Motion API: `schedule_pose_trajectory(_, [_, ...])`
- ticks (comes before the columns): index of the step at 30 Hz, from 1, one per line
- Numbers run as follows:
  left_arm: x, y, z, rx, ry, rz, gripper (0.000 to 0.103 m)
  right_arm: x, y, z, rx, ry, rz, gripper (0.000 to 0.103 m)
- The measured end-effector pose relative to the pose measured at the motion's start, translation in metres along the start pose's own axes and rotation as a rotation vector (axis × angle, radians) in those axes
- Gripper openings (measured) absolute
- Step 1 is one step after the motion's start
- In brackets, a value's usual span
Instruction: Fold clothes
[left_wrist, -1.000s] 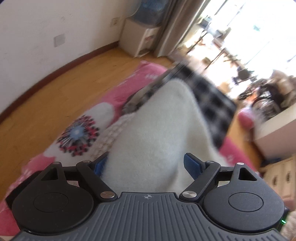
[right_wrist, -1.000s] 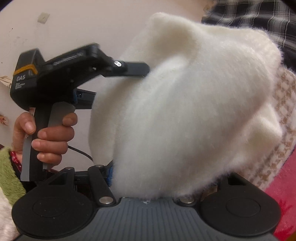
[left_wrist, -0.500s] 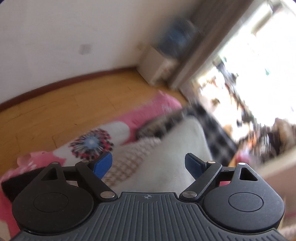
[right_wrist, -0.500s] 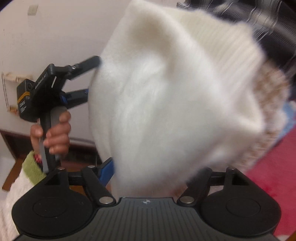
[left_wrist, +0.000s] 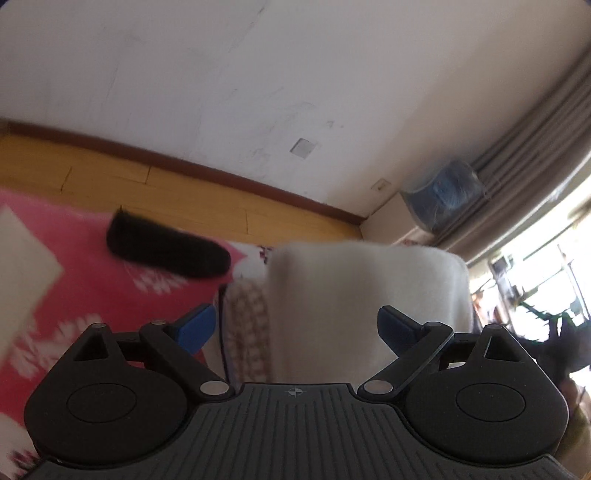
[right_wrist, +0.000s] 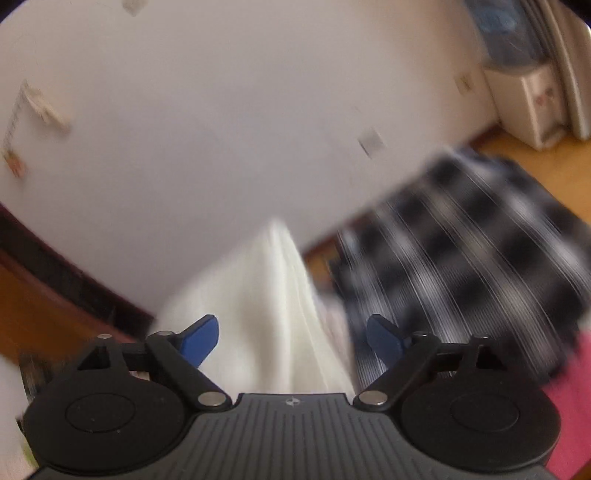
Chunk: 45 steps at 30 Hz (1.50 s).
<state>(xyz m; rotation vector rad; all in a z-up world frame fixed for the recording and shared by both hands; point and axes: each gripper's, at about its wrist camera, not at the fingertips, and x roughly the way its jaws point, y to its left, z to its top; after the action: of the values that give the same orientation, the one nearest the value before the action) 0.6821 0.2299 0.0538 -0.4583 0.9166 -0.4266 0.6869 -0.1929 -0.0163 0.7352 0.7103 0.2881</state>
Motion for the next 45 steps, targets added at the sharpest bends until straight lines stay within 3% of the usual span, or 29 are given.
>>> schedule_pose_trajectory(4, [0.023,0.006,-0.006,-0.006,-0.057,-0.02,0.095,0.057,-0.005,0.025,0.035,0.041,0.1,0.103])
schedule_pose_trajectory(6, [0.03,0.009,-0.005,-0.016,-0.091,-0.046,0.095,0.078,-0.01,0.032,0.039,0.09,0.078,0.103])
schedule_pose_trajectory(8, [0.034,0.01,0.0,-0.03,-0.131,-0.093,0.095,0.093,-0.014,0.033,0.054,0.16,0.112,0.103])
schedule_pose_trajectory(14, [0.048,0.015,0.008,-0.098,-0.134,-0.202,0.094,0.114,-0.01,0.018,0.125,0.257,0.212,0.103])
schedule_pose_trajectory(16, [0.048,0.014,0.005,-0.112,-0.132,-0.212,0.094,0.11,-0.005,0.014,0.091,0.244,0.21,0.103])
schedule_pose_trajectory(21, [0.036,0.009,-0.011,-0.106,-0.134,-0.228,0.09,0.109,0.003,0.002,0.002,0.235,0.185,0.081])
schedule_pose_trajectory(24, [0.025,0.003,-0.016,-0.109,-0.137,-0.215,0.086,0.109,0.011,-0.005,-0.036,0.244,0.199,0.069])
schedule_pose_trajectory(26, [0.015,-0.001,-0.02,-0.111,-0.144,-0.203,0.086,0.088,0.03,-0.001,-0.055,0.257,0.22,0.064])
schedule_pose_trajectory(28, [0.012,-0.002,-0.021,-0.114,-0.14,-0.169,0.086,0.066,0.045,0.001,-0.082,0.263,0.232,0.063])
schedule_pose_trajectory(34, [0.03,-0.004,-0.009,-0.104,-0.108,-0.068,0.084,0.07,0.055,0.007,-0.055,0.256,0.23,0.056])
schedule_pose_trajectory(37, [0.045,-0.004,-0.001,-0.118,-0.102,-0.049,0.089,0.073,0.056,0.015,-0.069,0.257,0.178,0.055])
schedule_pose_trajectory(41, [0.027,-0.001,0.001,-0.147,-0.102,-0.001,0.09,0.057,0.048,0.028,-0.019,0.272,0.07,0.066])
schedule_pose_trajectory(43, [-0.003,-0.001,-0.003,-0.157,-0.185,0.063,0.09,0.028,0.058,0.034,-0.081,0.21,-0.013,0.066])
schedule_pose_trajectory(45, [-0.024,-0.012,-0.003,-0.115,-0.212,0.108,0.089,-0.007,0.082,0.036,-0.216,0.092,-0.084,0.064])
